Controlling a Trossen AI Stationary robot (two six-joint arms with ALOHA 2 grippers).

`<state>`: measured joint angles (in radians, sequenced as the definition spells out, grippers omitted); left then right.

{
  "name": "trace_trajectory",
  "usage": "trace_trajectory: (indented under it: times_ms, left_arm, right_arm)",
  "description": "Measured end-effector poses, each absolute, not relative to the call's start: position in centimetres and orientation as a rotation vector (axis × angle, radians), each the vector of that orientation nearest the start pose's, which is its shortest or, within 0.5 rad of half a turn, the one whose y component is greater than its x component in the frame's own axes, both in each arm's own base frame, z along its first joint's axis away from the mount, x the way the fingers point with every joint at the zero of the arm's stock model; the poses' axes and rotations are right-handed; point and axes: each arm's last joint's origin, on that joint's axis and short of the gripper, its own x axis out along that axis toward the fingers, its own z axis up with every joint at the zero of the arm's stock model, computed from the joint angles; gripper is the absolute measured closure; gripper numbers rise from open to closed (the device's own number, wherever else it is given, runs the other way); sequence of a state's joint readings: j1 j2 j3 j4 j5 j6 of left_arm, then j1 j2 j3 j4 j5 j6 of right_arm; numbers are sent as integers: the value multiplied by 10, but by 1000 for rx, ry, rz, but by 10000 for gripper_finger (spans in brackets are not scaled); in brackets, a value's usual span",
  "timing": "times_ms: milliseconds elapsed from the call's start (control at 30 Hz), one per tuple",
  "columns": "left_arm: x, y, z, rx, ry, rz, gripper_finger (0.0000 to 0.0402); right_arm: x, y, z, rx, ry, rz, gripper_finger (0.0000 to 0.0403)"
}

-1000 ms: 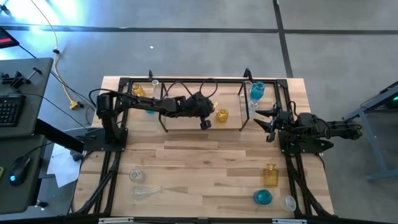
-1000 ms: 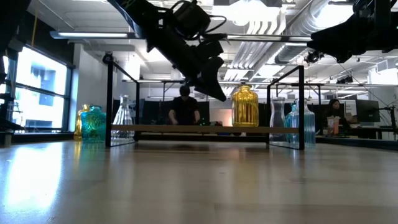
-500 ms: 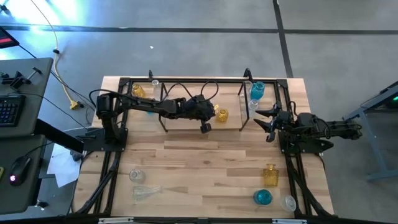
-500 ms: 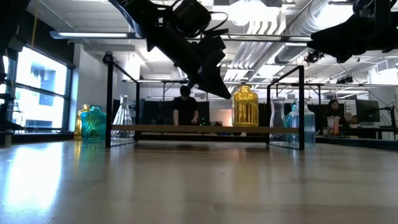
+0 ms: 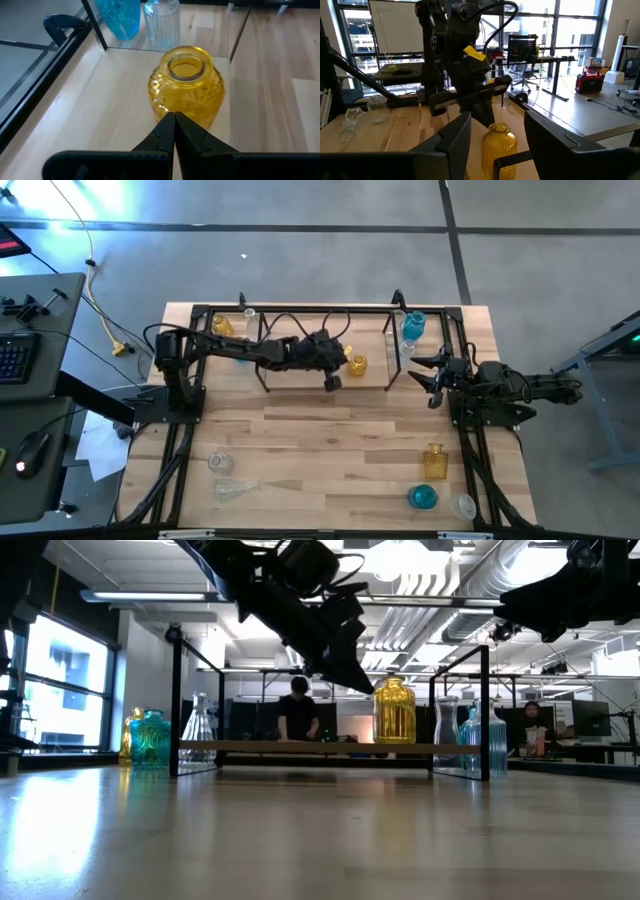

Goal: Sort vases onto shelf
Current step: Put the yellow vase on the shelf

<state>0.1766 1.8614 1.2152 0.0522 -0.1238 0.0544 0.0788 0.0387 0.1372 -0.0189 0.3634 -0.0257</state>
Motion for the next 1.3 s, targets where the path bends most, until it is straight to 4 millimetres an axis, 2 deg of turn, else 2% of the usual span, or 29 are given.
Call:
trace_trajectory:
  times_ms: [333, 833, 1133, 1300]
  left_arm:
    - [401, 79, 205, 34, 583, 302, 401]
    - [403, 72, 205, -11, 559, 248, 401]
    - [414, 70, 193, -9, 521, 240, 402]
    - [416, 69, 195, -13, 506, 229, 402]
  right_arm:
    - [89, -3, 205, -8, -75, -286, 233]
    - [89, -3, 205, -5, -75, -285, 233]
    - [89, -3, 205, -5, -75, -276, 233]
    - [89, -3, 205, -6, -75, -275, 233]
